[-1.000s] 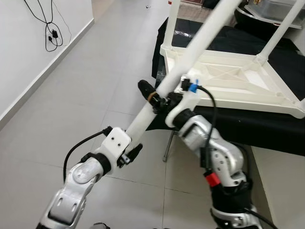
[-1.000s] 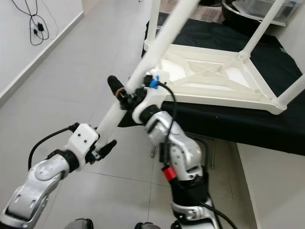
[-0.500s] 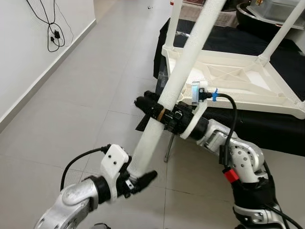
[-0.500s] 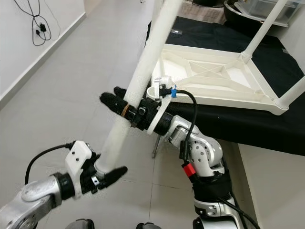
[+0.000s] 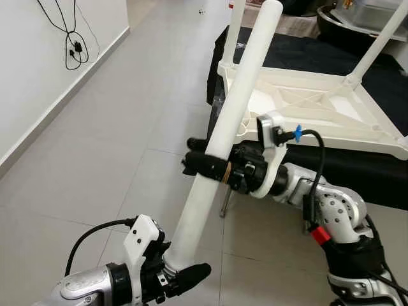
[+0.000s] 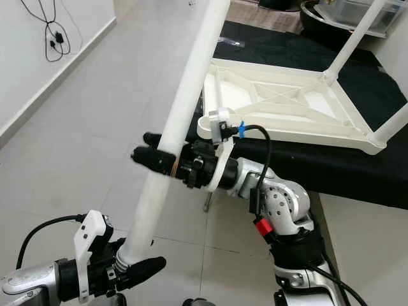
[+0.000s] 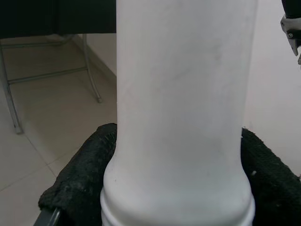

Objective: Building children table

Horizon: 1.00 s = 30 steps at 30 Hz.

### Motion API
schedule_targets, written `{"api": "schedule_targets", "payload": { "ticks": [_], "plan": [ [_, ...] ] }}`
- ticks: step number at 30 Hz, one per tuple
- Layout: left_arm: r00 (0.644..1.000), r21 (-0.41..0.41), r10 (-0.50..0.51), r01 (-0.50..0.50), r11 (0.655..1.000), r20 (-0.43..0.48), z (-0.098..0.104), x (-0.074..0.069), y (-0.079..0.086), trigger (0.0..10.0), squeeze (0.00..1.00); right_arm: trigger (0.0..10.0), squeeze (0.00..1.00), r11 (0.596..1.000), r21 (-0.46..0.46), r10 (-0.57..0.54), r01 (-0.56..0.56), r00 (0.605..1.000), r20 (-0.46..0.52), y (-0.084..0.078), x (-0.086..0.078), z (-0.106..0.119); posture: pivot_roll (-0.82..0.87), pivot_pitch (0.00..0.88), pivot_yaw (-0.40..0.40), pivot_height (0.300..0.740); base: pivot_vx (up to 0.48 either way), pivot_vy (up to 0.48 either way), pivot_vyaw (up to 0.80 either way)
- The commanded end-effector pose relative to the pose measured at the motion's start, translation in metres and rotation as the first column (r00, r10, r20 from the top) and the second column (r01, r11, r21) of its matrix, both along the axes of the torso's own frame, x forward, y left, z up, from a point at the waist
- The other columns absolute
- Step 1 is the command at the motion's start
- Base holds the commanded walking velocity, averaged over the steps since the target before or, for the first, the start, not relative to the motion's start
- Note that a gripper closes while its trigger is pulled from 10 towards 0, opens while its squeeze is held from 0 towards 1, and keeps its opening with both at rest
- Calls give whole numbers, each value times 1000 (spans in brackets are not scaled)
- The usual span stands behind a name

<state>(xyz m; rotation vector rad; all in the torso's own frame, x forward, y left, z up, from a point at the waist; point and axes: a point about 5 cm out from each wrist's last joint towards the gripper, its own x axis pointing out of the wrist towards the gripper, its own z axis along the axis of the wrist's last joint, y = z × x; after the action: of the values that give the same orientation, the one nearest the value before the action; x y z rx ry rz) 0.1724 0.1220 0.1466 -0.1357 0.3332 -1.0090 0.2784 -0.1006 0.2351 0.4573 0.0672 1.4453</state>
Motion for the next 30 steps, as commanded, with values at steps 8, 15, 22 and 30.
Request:
{"api": "schedule_targets", "payload": {
  "ticks": [8, 15, 22, 30],
  "plan": [
    [1000, -18, -30, 30, 999, 3, 7, 3, -5, 10000, 0, 10000, 0, 994, 15, 111, -111, 994, -23, 6, -11, 2, 92, 150, -121, 740, 0, 0, 0],
    [999, -3, -44, 44, 999, 25, 5, 10, -8, 10000, 0, 10000, 0, 994, 15, 110, -109, 993, -35, 14, -17, -4, 90, 147, -124, 740, 0, 0, 0],
    [998, -1, -56, 56, 998, 15, 4, 10, -9, 10000, 0, 10000, 0, 994, 11, 110, -109, 993, -32, 15, -18, -3, 83, 147, -120, 740, 0, 0, 0],
    [998, 4, -58, 58, 998, 12, 3, 11, -8, 10000, 0, 10000, 0, 994, 6, 105, -105, 994, -25, 16, -18, -2, 83, 146, -120, 740, 0, 0, 0]
  ]
}}
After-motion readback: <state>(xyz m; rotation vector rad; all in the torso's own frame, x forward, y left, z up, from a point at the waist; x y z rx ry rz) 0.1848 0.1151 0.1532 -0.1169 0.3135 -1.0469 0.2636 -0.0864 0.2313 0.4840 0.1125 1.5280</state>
